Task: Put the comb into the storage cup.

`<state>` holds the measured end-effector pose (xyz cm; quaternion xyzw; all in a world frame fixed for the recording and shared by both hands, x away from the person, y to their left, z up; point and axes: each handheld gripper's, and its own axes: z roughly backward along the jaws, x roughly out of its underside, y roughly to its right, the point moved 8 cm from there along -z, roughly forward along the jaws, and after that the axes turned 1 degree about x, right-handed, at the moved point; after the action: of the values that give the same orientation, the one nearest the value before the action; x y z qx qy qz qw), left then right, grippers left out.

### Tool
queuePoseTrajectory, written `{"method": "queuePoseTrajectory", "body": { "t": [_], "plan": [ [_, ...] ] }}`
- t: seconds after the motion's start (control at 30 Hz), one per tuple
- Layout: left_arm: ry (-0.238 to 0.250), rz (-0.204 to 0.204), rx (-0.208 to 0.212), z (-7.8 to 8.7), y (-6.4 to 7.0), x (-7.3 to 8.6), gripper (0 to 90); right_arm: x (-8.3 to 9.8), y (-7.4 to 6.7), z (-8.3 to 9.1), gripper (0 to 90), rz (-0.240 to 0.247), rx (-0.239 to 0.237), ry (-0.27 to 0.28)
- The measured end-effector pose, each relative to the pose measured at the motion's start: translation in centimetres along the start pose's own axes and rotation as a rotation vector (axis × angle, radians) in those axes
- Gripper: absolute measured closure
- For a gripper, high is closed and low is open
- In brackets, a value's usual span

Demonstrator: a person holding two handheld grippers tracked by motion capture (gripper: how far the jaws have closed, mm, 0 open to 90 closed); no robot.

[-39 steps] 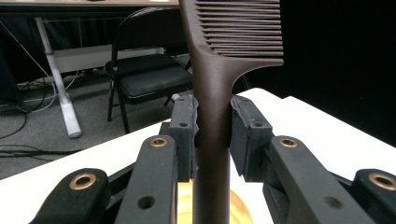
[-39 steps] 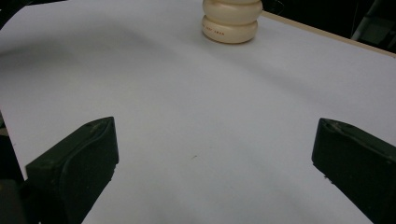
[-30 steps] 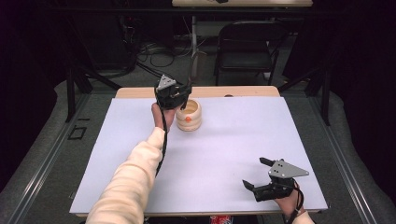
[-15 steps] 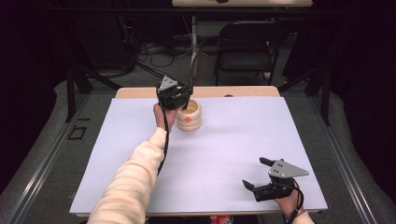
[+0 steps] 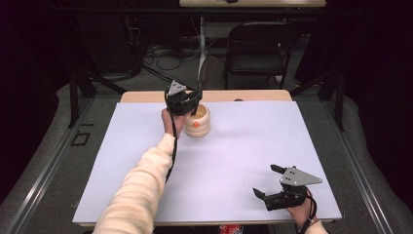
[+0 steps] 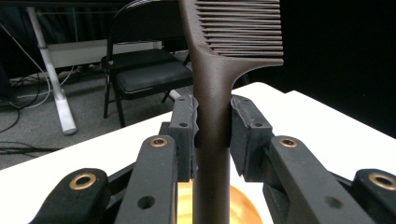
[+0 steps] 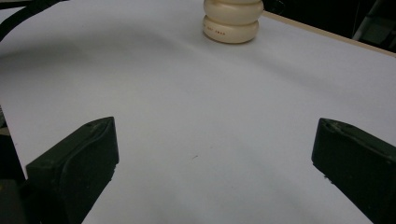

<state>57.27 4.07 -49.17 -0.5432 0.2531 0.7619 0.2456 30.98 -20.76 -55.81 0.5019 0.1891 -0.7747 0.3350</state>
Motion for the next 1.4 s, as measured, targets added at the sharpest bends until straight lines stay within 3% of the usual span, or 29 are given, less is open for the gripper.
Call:
{"method": "queuePoseTrajectory", "body": {
  "t": [0.93,1.4],
  "plan": [
    [-0.013,0.01,-0.005,-0.1,-0.5,1.3,72.3,0.0,0.0,0.0,0.1,-0.001,-0.001,-0.001],
    [-0.02,-0.012,-0.004,-0.4,-0.2,1.4,72.3,0.0,0.1,0.0,0.2,-0.004,0.003,-0.002]
  ]
}}
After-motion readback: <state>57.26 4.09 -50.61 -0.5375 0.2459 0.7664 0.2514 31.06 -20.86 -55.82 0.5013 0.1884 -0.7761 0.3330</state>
